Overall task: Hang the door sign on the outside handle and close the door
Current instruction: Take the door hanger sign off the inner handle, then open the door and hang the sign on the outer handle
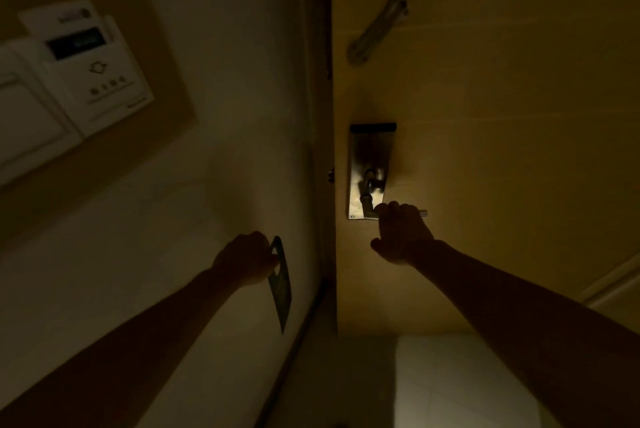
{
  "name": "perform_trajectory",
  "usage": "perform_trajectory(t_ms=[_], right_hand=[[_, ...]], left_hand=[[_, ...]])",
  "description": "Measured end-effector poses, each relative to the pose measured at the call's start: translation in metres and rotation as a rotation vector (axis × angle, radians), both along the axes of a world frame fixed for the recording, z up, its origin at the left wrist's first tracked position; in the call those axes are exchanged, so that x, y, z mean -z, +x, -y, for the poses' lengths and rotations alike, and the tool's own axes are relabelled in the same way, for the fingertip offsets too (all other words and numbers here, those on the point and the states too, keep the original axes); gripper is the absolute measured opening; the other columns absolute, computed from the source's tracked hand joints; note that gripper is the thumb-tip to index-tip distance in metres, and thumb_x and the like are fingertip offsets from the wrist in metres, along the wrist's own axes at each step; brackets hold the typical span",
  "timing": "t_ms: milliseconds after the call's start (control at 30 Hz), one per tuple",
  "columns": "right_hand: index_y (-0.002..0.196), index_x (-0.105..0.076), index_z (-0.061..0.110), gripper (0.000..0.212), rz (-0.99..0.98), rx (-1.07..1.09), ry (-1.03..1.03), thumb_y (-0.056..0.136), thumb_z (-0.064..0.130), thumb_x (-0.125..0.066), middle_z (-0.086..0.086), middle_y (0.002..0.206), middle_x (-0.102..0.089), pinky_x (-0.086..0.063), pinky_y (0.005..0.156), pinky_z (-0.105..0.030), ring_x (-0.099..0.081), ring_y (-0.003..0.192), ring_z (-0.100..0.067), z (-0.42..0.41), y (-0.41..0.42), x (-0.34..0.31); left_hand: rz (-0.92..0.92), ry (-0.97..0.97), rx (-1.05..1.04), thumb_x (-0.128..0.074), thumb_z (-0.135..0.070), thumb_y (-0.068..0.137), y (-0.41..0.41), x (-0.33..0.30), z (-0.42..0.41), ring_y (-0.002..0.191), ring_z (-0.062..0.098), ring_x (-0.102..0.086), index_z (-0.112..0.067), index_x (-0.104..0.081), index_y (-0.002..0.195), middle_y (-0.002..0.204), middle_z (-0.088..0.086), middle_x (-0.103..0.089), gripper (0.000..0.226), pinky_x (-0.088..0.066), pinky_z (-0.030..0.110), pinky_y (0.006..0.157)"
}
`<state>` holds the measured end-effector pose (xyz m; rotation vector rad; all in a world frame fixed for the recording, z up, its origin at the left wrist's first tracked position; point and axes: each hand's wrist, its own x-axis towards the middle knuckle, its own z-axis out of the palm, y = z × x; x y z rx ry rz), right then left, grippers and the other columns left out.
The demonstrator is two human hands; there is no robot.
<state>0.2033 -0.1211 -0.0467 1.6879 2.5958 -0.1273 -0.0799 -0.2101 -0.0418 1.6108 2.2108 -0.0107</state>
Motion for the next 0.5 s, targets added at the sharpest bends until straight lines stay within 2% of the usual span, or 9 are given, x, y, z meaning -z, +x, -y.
perform_trajectory(t_ms=[267, 433, 500], right_hand=[[0.137, -0.038, 0.009, 0.066, 0.186, 0.037, -0.052, 0.089, 0.051, -0.055, -0.014, 0.131, -0.051, -0.025, 0.112, -0.054, -0.047, 0.124, -0.035, 0.083, 0.017, 0.002], [0.136, -0.041, 0.009, 0.066, 0.209, 0.129, -0.060, 0.089, 0.052, -0.055, -0.014, 0.134, -0.050, -0.020, 0.115, -0.055, -0.044, 0.127, -0.034, 0.151, 0.038, -0.003], [0.137, -0.041, 0.009, 0.066, 0.239, 0.175, -0.067, 0.089, 0.054, -0.054, -0.014, 0.136, -0.048, -0.015, 0.116, -0.060, -0.042, 0.129, -0.033, 0.176, 0.045, -0.005]], left_hand=[[-0.013, -0.005, 0.067, -0.055, -0.036, 0.089, 0.011, -0.007, 0.058, 0.051, 0.012, -0.054, -0.019, -0.050, 0.067, 0.065, 0.000, -0.057, 0.027, -0.034, 0.022, 0.042], [0.021, 0.032, 0.198, -0.054, -0.030, 0.088, 0.024, -0.009, 0.084, 0.044, 0.013, -0.047, -0.018, -0.046, 0.062, 0.057, 0.000, -0.050, 0.030, -0.031, 0.022, 0.043], [0.062, 0.034, 0.233, -0.054, -0.027, 0.086, 0.033, -0.008, 0.096, 0.043, 0.013, -0.046, -0.017, -0.045, 0.059, 0.055, 0.000, -0.048, 0.030, -0.030, 0.022, 0.043]])
